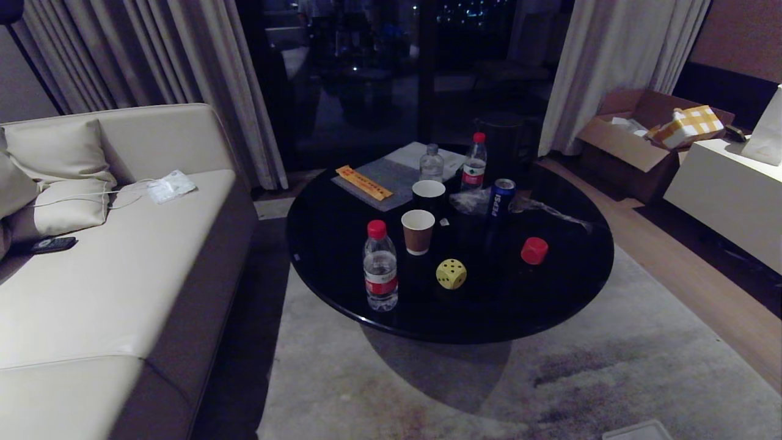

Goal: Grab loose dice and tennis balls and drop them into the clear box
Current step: Pick up toys out of the box

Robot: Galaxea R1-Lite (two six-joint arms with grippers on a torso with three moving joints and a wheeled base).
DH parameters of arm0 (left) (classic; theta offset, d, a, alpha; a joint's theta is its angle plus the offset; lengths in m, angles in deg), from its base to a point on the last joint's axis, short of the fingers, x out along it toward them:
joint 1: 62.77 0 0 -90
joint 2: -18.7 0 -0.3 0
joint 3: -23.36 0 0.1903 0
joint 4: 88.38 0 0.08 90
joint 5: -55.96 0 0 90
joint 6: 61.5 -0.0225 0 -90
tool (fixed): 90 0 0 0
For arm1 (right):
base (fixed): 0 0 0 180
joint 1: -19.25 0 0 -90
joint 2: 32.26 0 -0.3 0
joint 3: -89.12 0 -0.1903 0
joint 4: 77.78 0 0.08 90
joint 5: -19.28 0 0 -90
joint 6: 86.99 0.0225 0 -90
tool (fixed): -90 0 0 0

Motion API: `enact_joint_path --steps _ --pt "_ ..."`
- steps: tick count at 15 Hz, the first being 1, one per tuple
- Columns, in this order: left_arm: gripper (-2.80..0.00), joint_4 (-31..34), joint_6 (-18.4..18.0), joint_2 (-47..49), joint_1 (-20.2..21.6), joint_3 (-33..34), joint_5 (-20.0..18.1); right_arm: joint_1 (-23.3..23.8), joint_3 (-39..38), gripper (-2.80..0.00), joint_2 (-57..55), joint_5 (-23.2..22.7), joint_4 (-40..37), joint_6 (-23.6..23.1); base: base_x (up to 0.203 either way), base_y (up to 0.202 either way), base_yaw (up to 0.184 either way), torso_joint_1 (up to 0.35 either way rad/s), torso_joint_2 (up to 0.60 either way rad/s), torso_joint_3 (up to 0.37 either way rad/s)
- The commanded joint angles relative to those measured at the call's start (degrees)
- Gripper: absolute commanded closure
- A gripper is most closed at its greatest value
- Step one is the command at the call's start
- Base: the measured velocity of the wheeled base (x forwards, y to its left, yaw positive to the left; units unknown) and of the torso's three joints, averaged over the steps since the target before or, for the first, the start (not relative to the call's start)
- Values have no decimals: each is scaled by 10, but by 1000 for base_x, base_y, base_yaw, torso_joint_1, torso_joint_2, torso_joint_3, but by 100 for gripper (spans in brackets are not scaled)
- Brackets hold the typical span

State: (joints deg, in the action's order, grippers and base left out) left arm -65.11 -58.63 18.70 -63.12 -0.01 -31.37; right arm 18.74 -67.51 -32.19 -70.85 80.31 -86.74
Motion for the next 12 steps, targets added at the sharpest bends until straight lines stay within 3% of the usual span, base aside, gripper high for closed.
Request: enact_joint_path --steps 1,12 --pt "0 0 0 1 0 1 1 0 -6 0 -1 0 0 0 181 0 3 10 5 5" --pt "0 0 -1 1 0 1 0 0 -6 0 -1 0 0 0 183 0 -1 2 2 2"
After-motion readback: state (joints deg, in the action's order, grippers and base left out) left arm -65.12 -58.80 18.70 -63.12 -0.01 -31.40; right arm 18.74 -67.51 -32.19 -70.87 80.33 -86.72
